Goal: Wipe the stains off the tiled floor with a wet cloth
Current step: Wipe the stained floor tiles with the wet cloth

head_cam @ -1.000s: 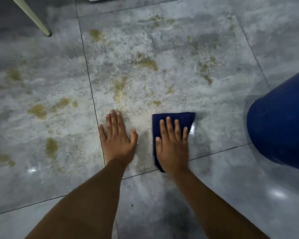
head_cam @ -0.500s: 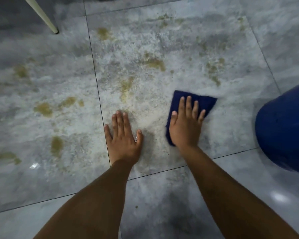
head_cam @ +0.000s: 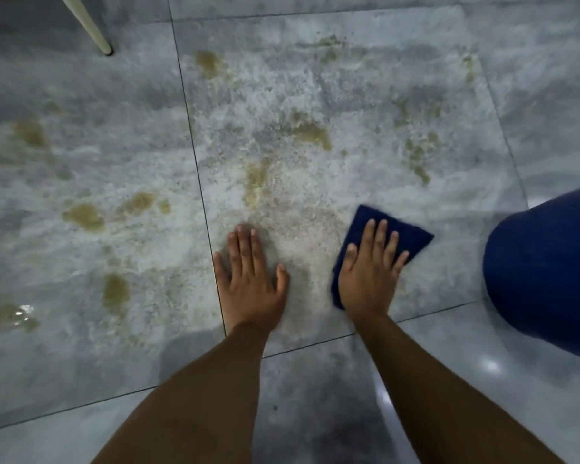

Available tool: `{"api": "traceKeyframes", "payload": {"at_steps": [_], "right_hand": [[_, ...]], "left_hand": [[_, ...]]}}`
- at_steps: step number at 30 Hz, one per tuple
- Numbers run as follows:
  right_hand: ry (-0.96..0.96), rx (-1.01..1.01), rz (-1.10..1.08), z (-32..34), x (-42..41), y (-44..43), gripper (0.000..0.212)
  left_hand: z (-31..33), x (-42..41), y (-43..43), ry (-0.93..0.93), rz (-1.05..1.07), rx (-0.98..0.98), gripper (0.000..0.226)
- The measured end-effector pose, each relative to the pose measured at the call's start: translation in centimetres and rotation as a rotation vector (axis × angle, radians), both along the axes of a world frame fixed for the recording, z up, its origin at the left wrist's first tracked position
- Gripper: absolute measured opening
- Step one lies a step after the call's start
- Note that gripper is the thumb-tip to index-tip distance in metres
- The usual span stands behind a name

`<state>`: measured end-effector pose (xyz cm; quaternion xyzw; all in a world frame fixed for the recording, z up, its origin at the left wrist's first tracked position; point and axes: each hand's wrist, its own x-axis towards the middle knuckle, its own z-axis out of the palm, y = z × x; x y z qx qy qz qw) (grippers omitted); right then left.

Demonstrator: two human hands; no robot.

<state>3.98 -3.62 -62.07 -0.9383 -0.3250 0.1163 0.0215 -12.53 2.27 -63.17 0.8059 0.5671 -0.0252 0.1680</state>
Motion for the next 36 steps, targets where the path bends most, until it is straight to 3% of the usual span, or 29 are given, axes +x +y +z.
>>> {"api": "traceKeyframes", "payload": {"at_steps": [3,6,9,13,19,22,25,28,32,36], "right_hand": [[0.033,0.021,0.284,-0.2,-2.3,1.2,0.06],[0.007,0.057,0.487,-1.1,1.9,5.0,0.059],[-0.011,0.057,0.416,-1.3,6.6,7.0,0.06],[-0.033,0.026,0.421,-1.2,6.0,5.1,0.062],[0.02,0.052,0.94,-0.5,0.9,2.9,0.06],[0.014,0.072,1.126,-0.9,0.9,7.0,0.058],[-0.022,0.064,1.02,-1.6,2.6,10.1,0.059],[-0.018,0.115,0.879,-1.3,2.8,7.8,0.058],[0.024,0.096,1.177,-0.6,-1.4,5.8,0.056],[0.073,0.095,1.254,-0.8,-3.5,13.1,0.058]], "left_hand": [[0.0,0.0,0.0,0.018,-0.007,0.011,0.073],[-0.2,0.0,-0.1,0.03,-0.003,0.036,0.073],[-0.4,0.0,-0.2,0.033,0.001,0.063,0.073],[-0.1,0.1,-0.2,0.033,0.02,0.046,0.074],[0.6,-0.2,0.3,-0.091,0.481,0.023,0.07],[0.2,-1.3,0.6,-0.068,0.433,0.053,0.068],[-0.5,-1.8,0.6,-0.055,0.388,0.074,0.067],[-0.5,-1.7,0.5,-0.084,0.38,0.09,0.065],[-1.0,-1.6,0.7,-0.058,0.368,0.116,0.064],[-1.2,-1.7,0.5,-0.023,0.374,0.127,0.063]]}}
